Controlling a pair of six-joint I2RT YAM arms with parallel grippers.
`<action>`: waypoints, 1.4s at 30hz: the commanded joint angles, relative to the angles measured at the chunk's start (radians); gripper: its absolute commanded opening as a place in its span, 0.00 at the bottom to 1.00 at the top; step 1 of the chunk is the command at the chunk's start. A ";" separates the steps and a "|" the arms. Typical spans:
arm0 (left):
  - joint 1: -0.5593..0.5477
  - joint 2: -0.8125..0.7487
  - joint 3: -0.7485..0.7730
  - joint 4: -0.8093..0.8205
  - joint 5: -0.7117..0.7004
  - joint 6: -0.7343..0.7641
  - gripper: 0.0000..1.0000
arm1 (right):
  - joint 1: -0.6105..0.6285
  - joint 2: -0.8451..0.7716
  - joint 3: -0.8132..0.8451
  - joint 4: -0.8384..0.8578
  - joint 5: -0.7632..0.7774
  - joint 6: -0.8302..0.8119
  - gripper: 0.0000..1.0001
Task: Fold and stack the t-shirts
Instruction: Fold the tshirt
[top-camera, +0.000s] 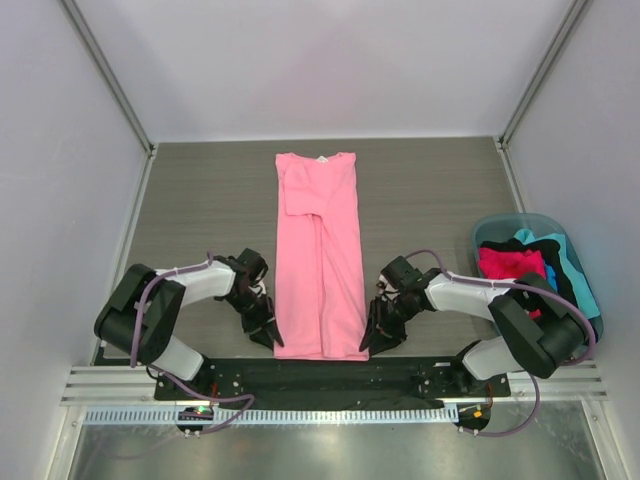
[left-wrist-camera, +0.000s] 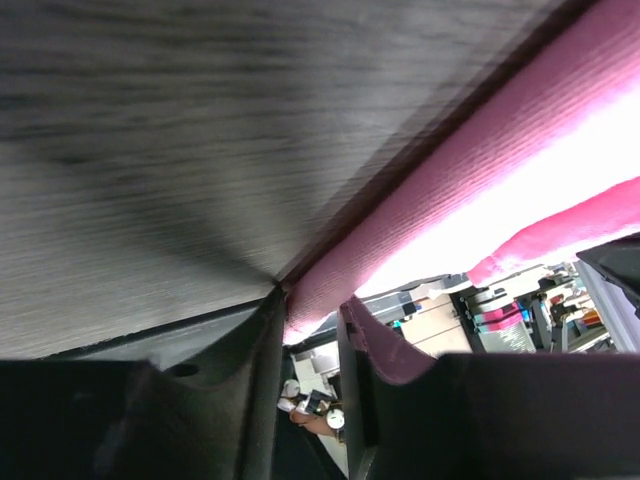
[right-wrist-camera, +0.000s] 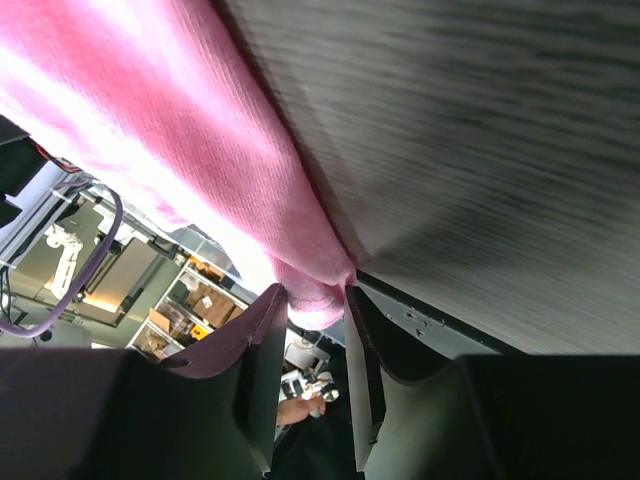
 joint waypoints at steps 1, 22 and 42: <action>-0.007 -0.019 -0.008 0.011 -0.023 0.000 0.24 | 0.005 -0.036 0.004 -0.026 -0.013 0.005 0.35; 0.105 -0.081 0.309 -0.031 -0.062 0.141 0.00 | -0.201 -0.003 0.312 -0.057 -0.045 -0.257 0.02; 0.274 0.143 0.553 0.107 -0.047 0.138 0.00 | -0.326 0.329 0.702 0.053 0.008 -0.337 0.01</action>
